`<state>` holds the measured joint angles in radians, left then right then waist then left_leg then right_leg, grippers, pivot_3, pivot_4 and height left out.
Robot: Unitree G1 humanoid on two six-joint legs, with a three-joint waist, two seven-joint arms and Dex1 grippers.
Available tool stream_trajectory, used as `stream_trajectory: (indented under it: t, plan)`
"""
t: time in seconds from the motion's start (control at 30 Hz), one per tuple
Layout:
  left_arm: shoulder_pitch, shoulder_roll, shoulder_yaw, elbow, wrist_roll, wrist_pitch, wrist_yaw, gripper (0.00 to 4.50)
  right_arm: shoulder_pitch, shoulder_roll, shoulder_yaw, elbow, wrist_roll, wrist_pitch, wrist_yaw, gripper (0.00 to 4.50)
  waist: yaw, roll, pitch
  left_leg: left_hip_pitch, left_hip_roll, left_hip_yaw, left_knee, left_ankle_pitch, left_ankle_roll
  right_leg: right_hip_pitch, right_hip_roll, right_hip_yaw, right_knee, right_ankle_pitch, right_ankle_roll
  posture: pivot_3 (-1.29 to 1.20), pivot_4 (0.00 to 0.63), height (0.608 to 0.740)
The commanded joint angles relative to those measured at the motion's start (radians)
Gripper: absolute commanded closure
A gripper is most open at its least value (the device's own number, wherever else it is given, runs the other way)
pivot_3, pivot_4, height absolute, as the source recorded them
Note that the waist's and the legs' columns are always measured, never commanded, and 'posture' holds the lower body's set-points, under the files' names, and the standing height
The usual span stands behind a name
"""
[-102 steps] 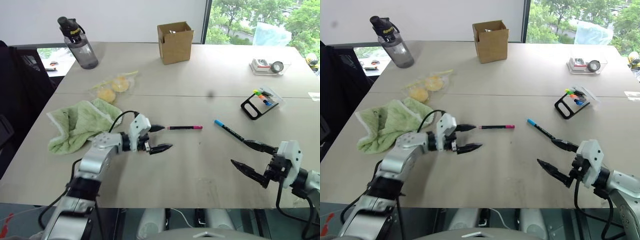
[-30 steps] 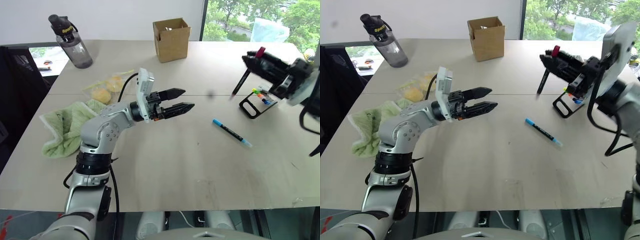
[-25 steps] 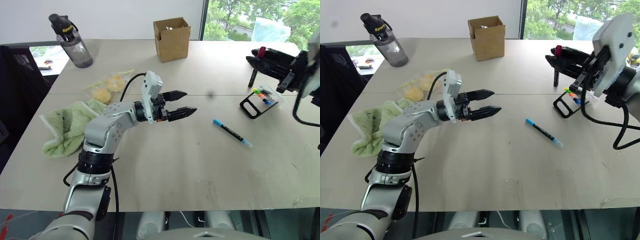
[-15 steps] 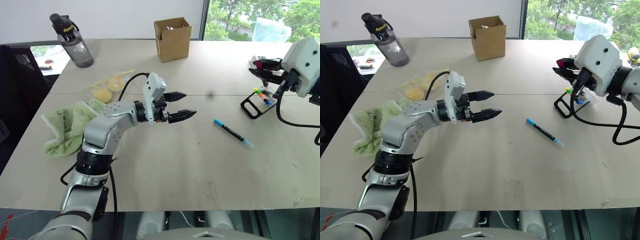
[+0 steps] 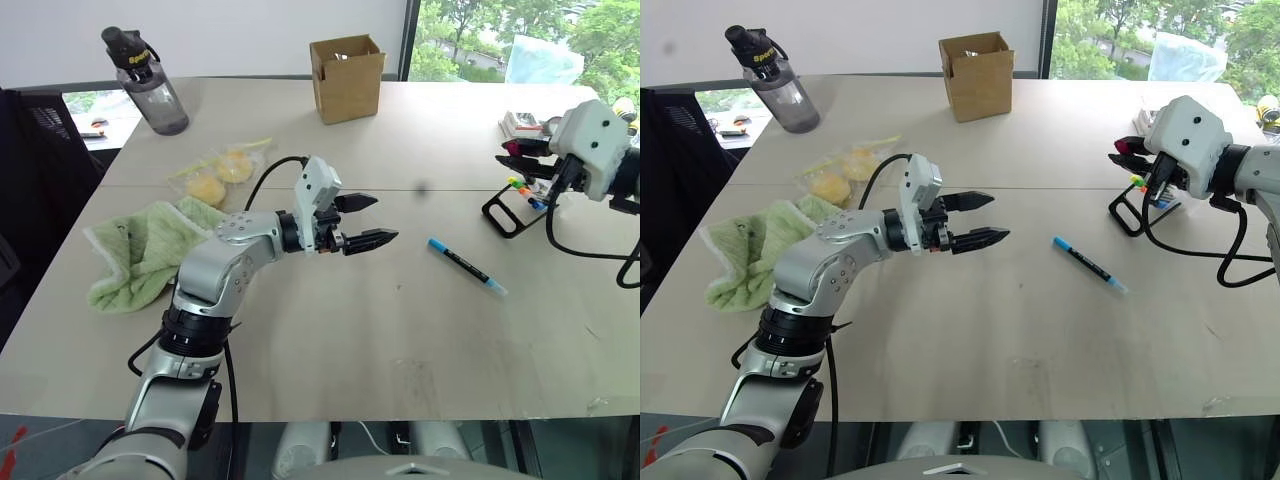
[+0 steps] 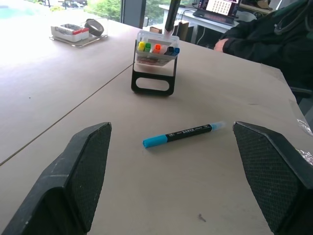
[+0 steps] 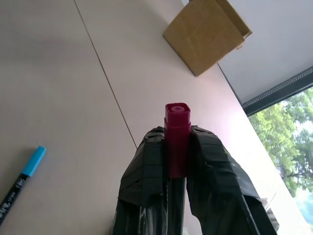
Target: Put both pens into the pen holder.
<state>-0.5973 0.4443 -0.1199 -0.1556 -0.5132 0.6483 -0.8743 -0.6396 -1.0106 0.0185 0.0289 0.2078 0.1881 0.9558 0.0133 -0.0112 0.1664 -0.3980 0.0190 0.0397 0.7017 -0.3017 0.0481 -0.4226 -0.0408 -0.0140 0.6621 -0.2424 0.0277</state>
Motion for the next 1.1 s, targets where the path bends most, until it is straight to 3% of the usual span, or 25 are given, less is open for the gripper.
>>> stream_trajectory:
  t: [0.03, 0.27, 0.33, 0.37, 0.57, 0.6, 0.8, 0.97, 1.1]
  plan:
    - [-0.019, 0.0, 0.009, -0.054, 0.01, -0.02, 0.018, 0.43, -0.042, 0.027, -0.002, 0.074, -0.04, -0.087, 0.016, 4.35, -0.001, 0.0, 0.0, 0.0, 0.0, 0.0, 0.0, 0.0, 0.0, 0.0, 0.0, 0.0, 0.0, 0.0, 0.0, 0.0, 0.15, 0.736]
    - [-0.014, 0.011, 0.021, -0.073, 0.011, -0.02, 0.032, 0.43, -0.067, 0.052, 0.025, 0.183, -0.119, -0.181, 0.039, 4.35, -0.001, 0.0, 0.0, 0.0, 0.0, 0.0, 0.0, 0.0, 0.0, 0.0, 0.0, 0.0, 0.001, 0.0, 0.0, 0.0, 0.15, 0.736]
    - [-0.014, 0.012, 0.025, -0.075, 0.011, -0.023, 0.036, 0.36, -0.069, 0.053, 0.034, 0.195, -0.137, -0.191, 0.048, 3.38, -0.001, 0.0, 0.0, 0.0, 0.0, 0.0, 0.0, 0.0, 0.0, 0.0, -0.001, 0.0, 0.0, 0.0, 0.0, 0.0, 0.15, 0.736]
    - [-0.013, 0.013, 0.027, -0.075, 0.011, -0.023, 0.037, 0.36, -0.071, 0.052, 0.038, 0.204, -0.15, -0.202, 0.048, 3.22, -0.001, 0.0, 0.0, 0.0, 0.0, 0.0, 0.0, 0.0, 0.0, 0.0, -0.001, 0.0, 0.0, 0.0, 0.0, 0.0, 0.15, 0.736]
    - [-0.008, 0.016, 0.028, -0.072, 0.011, -0.026, 0.035, 0.36, -0.081, 0.052, 0.015, 0.222, -0.173, -0.225, 0.042, 0.23, -0.001, 0.0, 0.0, 0.0, 0.0, 0.0, 0.0, 0.0, 0.0, 0.0, -0.002, 0.0, 0.001, 0.0, 0.0, 0.0, 0.15, 0.736]
    - [-0.006, 0.018, 0.029, -0.071, 0.011, -0.026, 0.034, 0.36, -0.081, 0.058, 0.002, 0.208, -0.158, -0.211, 0.037, 0.02, -0.001, 0.0, 0.0, 0.0, 0.0, 0.0, 0.0, 0.0, 0.0, 0.0, -0.002, 0.0, 0.001, 0.0, 0.0, 0.0, 0.15, 0.736]
    - [0.004, 0.033, 0.027, -0.062, 0.011, -0.028, 0.023, 0.36, -0.014, 0.088, -0.075, -0.01, 0.013, 0.031, 0.052, 0.02, -0.001, 0.001, 0.0, 0.0, 0.0, 0.0, 0.0, 0.0, 0.0, 0.0, -0.002, 0.0, 0.001, 0.0, 0.0, 0.0, 0.15, 0.736]
    - [0.027, 0.052, 0.027, -0.05, 0.008, -0.028, -0.001, 0.36, 0.213, 0.092, -0.124, -0.226, 0.166, 0.251, 0.07, 0.02, 0.006, 0.0, 0.0, 0.0, 0.0, -0.002, 0.0, 0.0, 0.0, 0.001, -0.003, -0.003, 0.0, 0.0, 0.0, 0.0, 0.15, 0.736]
    - [0.079, 0.102, 0.019, -0.051, 0.003, -0.02, -0.054, 0.36, 0.358, 0.141, -0.143, -0.242, 0.188, 0.287, 0.018, 0.02, -0.001, 0.0, 0.0, 0.0, -0.002, -0.001, 0.001, 0.0, 0.0, 0.001, -0.005, -0.003, 0.001, 0.001, 0.001, 0.0, 0.15, 0.736]
